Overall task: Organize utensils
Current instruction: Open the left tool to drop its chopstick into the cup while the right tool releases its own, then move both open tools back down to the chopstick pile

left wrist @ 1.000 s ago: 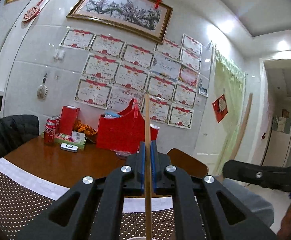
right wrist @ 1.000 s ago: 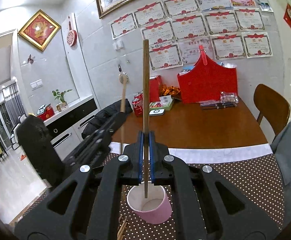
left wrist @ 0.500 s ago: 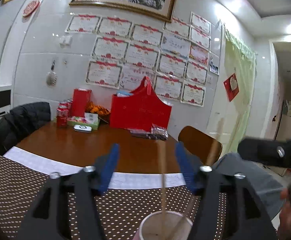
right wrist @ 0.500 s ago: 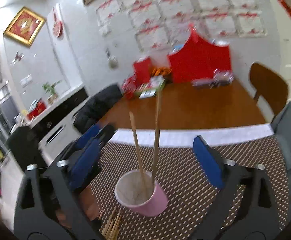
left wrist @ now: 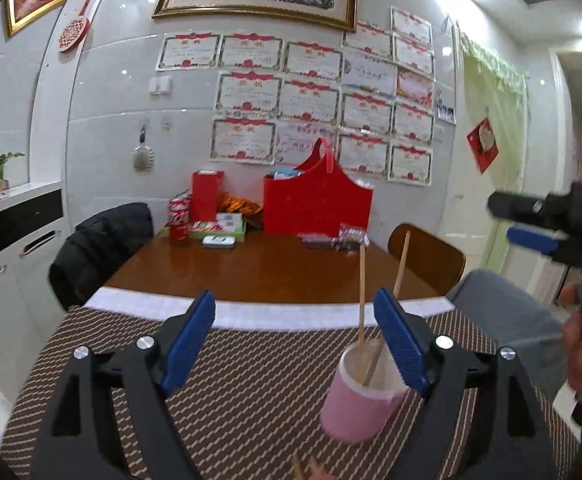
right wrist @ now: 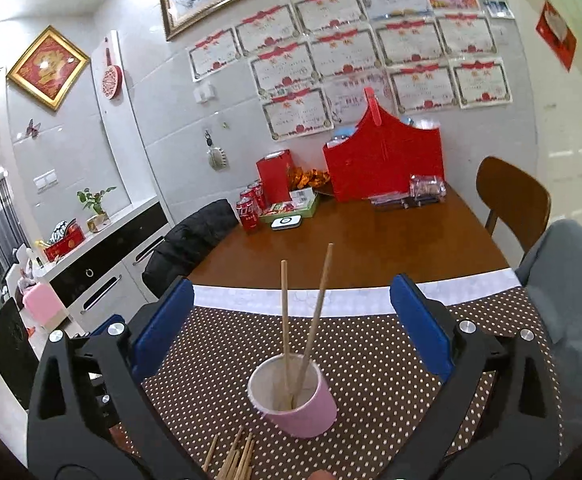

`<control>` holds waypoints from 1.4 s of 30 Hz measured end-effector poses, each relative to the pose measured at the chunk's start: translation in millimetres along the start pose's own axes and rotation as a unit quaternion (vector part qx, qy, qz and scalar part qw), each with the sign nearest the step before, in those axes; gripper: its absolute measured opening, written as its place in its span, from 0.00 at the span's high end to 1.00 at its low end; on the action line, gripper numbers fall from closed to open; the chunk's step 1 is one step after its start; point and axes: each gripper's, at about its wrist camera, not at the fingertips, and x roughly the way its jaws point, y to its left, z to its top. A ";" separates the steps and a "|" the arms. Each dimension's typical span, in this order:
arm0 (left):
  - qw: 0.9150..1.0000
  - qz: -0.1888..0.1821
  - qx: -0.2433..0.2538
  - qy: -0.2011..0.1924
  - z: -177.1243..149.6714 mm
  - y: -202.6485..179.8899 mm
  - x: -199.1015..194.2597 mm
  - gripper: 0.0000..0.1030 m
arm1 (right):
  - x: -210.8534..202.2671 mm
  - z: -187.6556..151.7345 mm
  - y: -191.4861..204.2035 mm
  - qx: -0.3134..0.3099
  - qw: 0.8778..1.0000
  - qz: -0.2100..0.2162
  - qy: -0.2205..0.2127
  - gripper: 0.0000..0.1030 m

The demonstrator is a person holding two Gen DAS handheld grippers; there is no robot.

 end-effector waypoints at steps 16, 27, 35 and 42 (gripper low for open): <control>0.985 0.037 0.041 0.162 -83.8 24.5 -31.4 0.22 | -47.4 -101.9 23.6 -0.032 0.996 -0.017 0.083 0.06; 0.961 0.055 0.092 0.254 -155.9 24.0 -11.5 0.22 | 31.8 -207.6 41.0 -0.135 0.950 -0.009 0.282 0.06; 0.950 0.052 0.108 0.287 -170.3 25.9 -11.2 0.22 | 46.2 -232.5 47.7 -0.166 0.933 -0.020 0.318 0.06; 0.949 0.043 0.100 0.295 -169.7 28.9 -11.9 0.22 | 53.1 -239.2 58.9 -0.174 0.929 -0.015 0.326 0.06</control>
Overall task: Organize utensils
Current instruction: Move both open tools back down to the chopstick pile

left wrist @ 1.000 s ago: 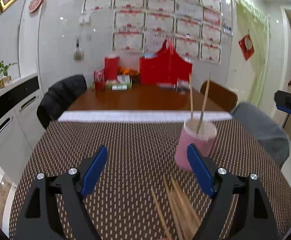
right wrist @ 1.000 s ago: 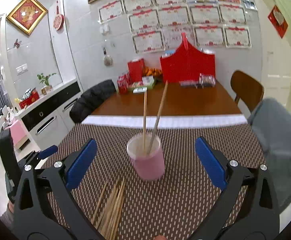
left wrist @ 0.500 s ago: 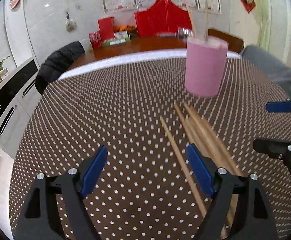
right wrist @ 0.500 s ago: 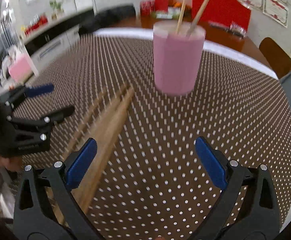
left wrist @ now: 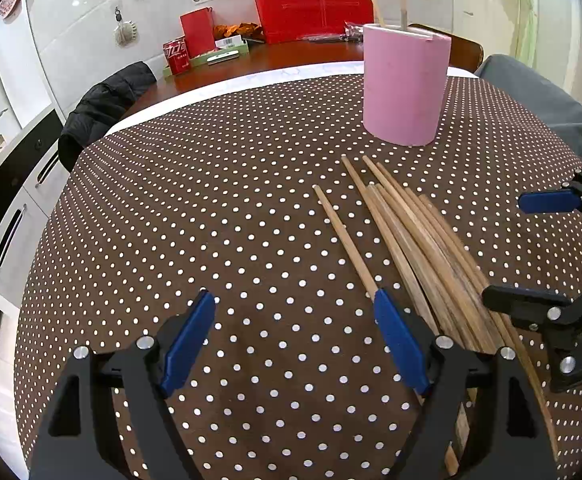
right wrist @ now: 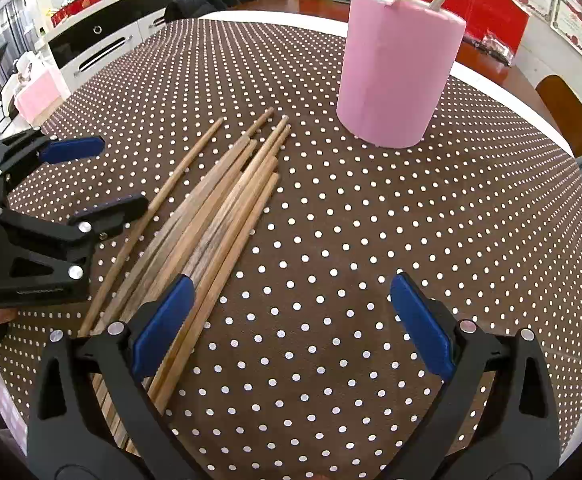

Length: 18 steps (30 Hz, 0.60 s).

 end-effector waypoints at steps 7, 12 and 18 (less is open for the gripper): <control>1.000 -0.012 -0.005 0.003 1.5 1.8 1.1 0.22 | -1.8 -2.3 -11.5 0.019 1.000 -0.010 0.003 0.06; 1.000 -0.013 0.000 0.003 1.9 -0.3 0.5 0.22 | -0.5 0.6 -2.7 0.011 1.000 -0.006 0.003 0.06; 1.000 -0.017 0.006 0.003 0.6 -4.0 -0.5 0.22 | -1.7 -0.2 5.7 -0.001 1.000 -0.023 0.011 0.06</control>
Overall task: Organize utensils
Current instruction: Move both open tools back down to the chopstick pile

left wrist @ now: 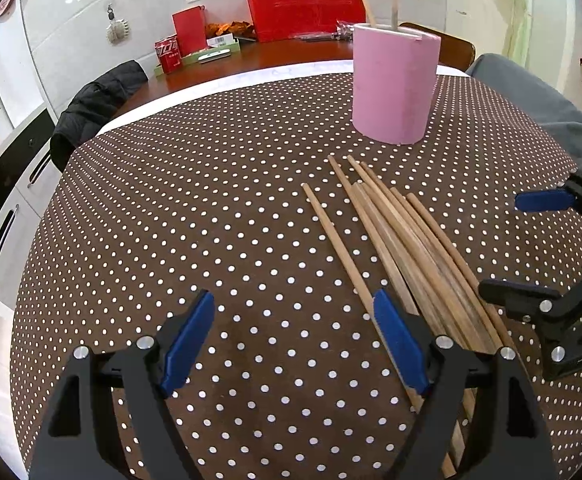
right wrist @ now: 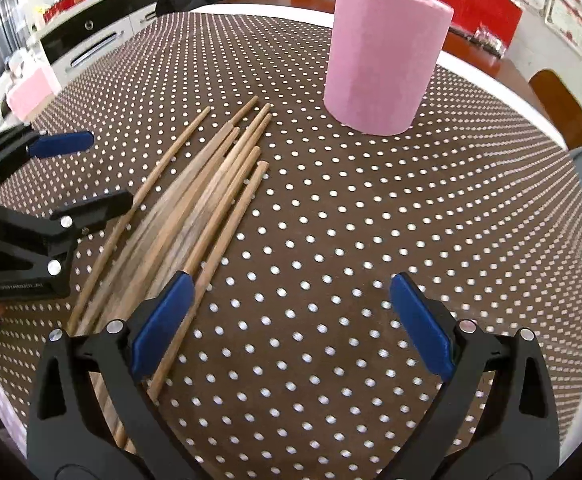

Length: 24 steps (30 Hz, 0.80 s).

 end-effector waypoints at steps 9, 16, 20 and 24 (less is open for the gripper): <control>1.000 0.002 0.009 0.003 -1.1 -11.4 0.6 0.22 | 0.2 -0.5 -0.1 0.010 1.000 0.001 -0.005 0.11; 1.000 0.003 0.007 0.004 -1.0 -8.7 0.9 0.22 | -1.1 -5.9 -4.3 0.011 1.000 0.024 -0.001 0.11; 1.000 0.003 0.009 0.006 -1.2 -9.8 1.5 0.22 | -1.0 -4.1 2.8 0.010 1.000 0.021 -0.004 0.11; 1.000 0.005 0.011 0.011 -1.7 -11.0 4.0 0.22 | -2.0 0.2 11.1 0.001 1.000 0.007 -0.008 0.11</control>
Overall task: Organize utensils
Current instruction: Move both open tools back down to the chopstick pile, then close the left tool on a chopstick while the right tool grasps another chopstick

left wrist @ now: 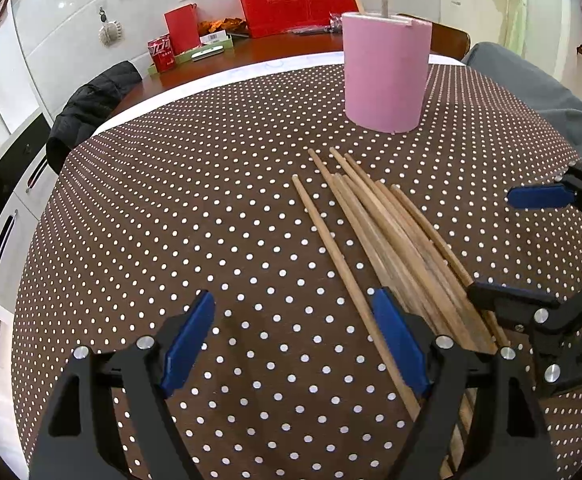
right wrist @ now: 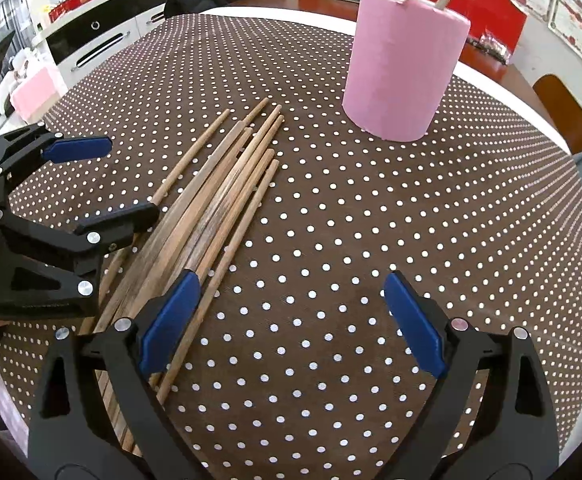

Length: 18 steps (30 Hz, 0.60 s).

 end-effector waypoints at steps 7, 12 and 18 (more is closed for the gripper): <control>1.000 0.002 0.005 0.001 0.7 0.4 -0.8 0.22 | 4.5 -6.6 2.9 -0.012 1.000 -0.017 0.015 0.11; 0.999 0.004 0.033 -0.003 -3.8 -4.0 -5.6 0.22 | -2.0 -14.4 -2.2 -0.013 1.000 -0.009 0.020 0.15; 1.000 -0.017 0.016 0.003 4.1 -4.0 0.7 0.26 | -3.2 -11.9 -19.6 0.040 0.999 -0.001 -0.007 0.37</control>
